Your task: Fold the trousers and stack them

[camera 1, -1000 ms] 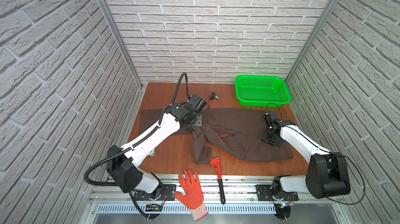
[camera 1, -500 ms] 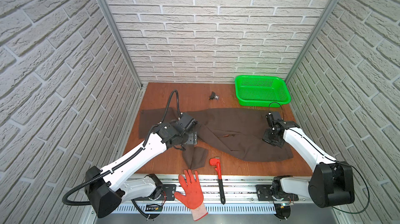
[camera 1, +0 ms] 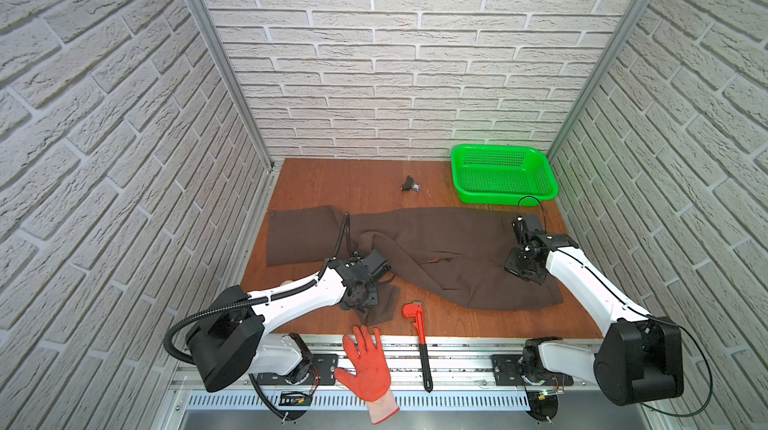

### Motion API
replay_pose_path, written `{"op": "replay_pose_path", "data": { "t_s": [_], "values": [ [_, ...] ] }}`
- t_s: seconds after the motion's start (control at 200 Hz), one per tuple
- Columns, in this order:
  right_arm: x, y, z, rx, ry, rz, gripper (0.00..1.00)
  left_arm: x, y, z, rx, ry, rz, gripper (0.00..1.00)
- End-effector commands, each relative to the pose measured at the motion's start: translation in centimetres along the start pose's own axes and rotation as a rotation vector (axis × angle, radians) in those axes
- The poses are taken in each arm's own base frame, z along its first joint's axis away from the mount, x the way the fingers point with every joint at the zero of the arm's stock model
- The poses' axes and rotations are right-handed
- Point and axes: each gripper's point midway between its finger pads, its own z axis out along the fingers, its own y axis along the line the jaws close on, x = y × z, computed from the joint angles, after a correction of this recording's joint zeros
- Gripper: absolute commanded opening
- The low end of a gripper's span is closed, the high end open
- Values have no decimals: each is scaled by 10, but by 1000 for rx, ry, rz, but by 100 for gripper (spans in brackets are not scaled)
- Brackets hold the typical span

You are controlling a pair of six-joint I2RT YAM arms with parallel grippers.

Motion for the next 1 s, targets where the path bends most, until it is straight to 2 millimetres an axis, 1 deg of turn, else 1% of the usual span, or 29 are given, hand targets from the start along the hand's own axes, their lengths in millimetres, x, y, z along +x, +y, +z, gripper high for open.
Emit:
{"op": "replay_pose_path", "data": {
  "t_s": [0.0,0.065,0.155,0.225,0.255,0.315,0.38,0.435,0.52,0.62,0.705,0.835,0.915,0.965,0.995],
  "values": [
    [2,-5,6,21,-2,-11,5,-21,29,-23,-95,-93,-22,1],
    [4,-5,10,28,9,-13,6,-37,48,-53,-139,-157,-28,0],
    [6,-6,17,38,20,-12,6,-63,75,-106,-186,-277,-49,0],
    [6,-5,21,46,26,-12,6,-76,97,-144,-210,-346,-74,0],
    [7,-5,23,51,30,-13,5,-81,105,-157,-219,-369,-83,0],
    [7,-6,27,60,34,-11,6,-88,123,-177,-241,-405,-108,0],
    [7,-7,30,72,38,-10,6,-92,140,-192,-274,-426,-137,0],
    [6,-7,33,82,40,-8,6,-94,155,-200,-308,-444,-158,0],
    [6,-10,37,98,45,-7,6,-96,175,-208,-355,-477,-200,0],
    [6,-12,41,113,46,-3,6,-100,190,-205,-356,-472,-253,0],
    [4,-15,44,127,49,0,5,-101,195,-195,-332,-440,-285,0],
    [3,-17,45,136,59,8,6,-101,196,-180,-319,-397,-292,0],
    [2,-15,36,116,56,14,5,-100,194,-174,-304,-381,-285,0],
    [1,-15,25,90,47,23,6,-100,191,-172,-293,-373,-278,0],
    [1,-16,16,74,38,31,8,-99,191,-170,-292,-365,-276,1]
  ]
}}
